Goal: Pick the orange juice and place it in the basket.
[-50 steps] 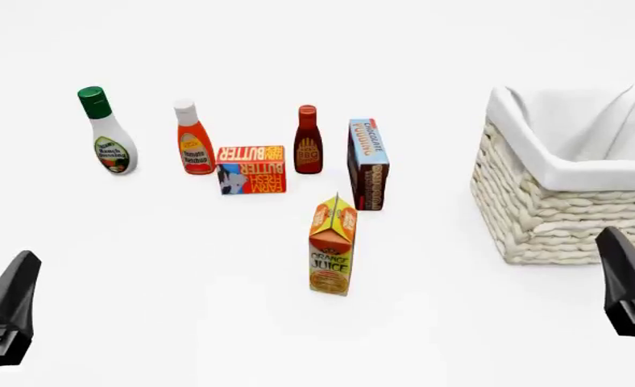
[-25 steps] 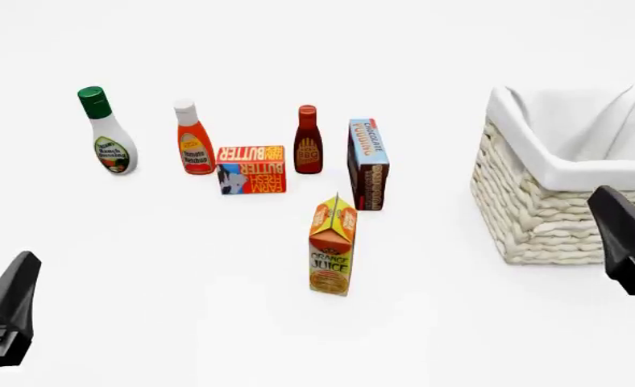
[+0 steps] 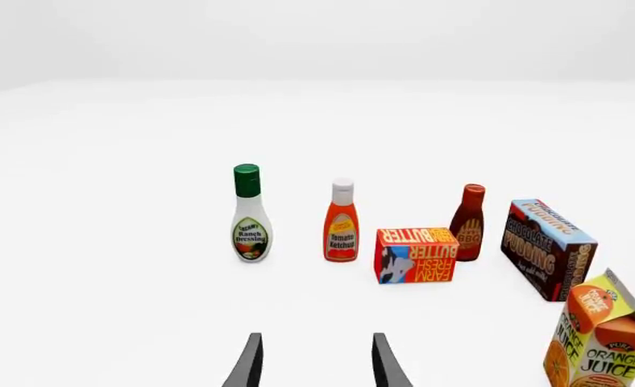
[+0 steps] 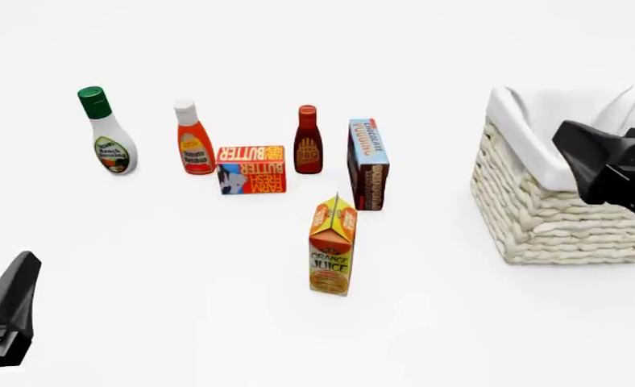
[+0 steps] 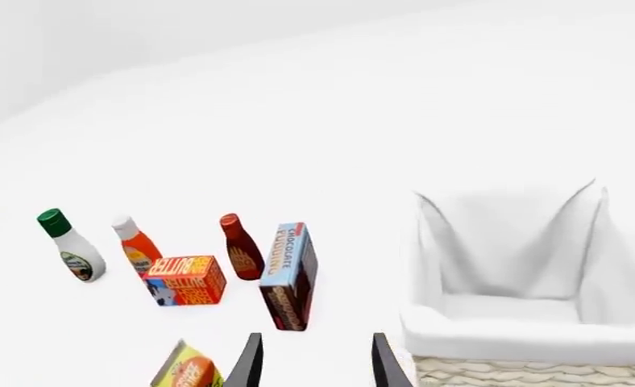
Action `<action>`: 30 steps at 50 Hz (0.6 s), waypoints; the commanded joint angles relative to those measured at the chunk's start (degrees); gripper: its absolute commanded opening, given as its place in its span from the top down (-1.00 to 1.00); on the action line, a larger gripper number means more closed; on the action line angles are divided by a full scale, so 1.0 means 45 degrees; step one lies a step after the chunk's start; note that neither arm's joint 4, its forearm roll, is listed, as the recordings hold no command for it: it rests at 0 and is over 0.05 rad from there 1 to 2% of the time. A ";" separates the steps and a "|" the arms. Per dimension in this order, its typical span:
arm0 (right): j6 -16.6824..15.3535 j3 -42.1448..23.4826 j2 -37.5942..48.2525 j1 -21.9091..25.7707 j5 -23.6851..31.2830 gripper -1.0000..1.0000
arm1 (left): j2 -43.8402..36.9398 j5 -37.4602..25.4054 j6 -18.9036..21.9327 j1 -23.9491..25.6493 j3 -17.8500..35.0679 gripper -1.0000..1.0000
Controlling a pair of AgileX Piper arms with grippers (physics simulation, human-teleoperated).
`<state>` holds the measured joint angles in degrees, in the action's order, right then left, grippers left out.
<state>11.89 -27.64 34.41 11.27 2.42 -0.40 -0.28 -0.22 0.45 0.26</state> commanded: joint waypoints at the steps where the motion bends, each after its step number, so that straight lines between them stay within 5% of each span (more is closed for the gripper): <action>1: 0.0948 -0.1630 0.1279 0.0612 0.1025 -1.00 | 0.0064 -0.0025 0.0012 -0.0023 -0.0019 -1.00; 30: 0.4927 -0.3660 0.4192 0.2248 0.2008 -1.00 | 0.0064 -0.0026 0.0011 -0.0029 -0.0019 -1.00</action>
<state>28.72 -41.43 49.75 18.79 9.44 -0.40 -0.28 -0.22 0.45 0.26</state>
